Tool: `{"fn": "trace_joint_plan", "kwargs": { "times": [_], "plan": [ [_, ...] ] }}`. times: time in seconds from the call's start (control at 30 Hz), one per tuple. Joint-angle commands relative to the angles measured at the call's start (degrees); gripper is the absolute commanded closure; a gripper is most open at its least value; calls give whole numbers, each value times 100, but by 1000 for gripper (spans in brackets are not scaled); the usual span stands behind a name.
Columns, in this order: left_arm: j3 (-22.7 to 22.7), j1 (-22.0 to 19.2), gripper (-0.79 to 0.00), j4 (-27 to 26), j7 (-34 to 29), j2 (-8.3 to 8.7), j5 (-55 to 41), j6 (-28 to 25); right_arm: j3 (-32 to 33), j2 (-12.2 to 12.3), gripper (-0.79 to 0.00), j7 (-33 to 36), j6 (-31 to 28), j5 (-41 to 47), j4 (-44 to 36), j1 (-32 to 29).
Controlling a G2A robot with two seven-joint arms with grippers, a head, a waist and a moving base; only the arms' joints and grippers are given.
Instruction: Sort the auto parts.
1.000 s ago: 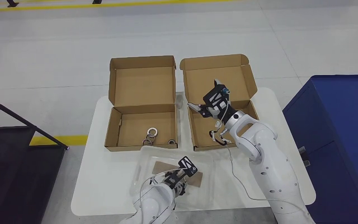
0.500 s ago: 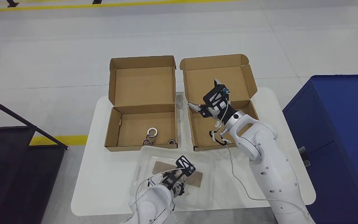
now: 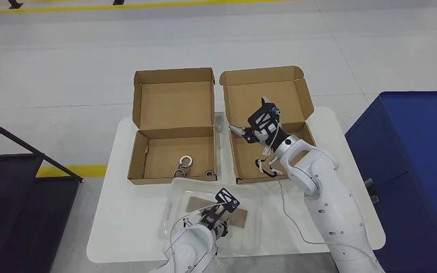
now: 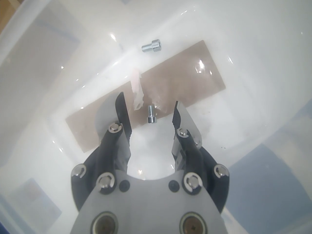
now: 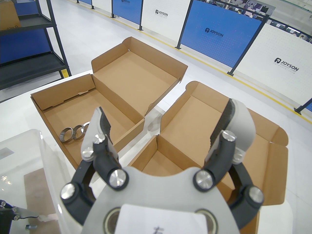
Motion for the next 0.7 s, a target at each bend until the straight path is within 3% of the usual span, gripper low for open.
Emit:
{"fn": "trace_joint_plan", "kwargs": {
  "times": [0.0, 0.27, 0.67],
  "plan": [
    [44, -29, -339, 32, -18, -10, 9, 20, 0, 0, -785, 0, -1, 0, -1, -1],
    [75, -104, -265, 135, -89, -32, 98, 165, 0, 0, -785, 0, -1, 0, -1, -1],
    [94, -48, -74, 115, -159, -30, 342, 188, 0, 0, -785, 0, -1, 0, -1, -1]
  ]
}}
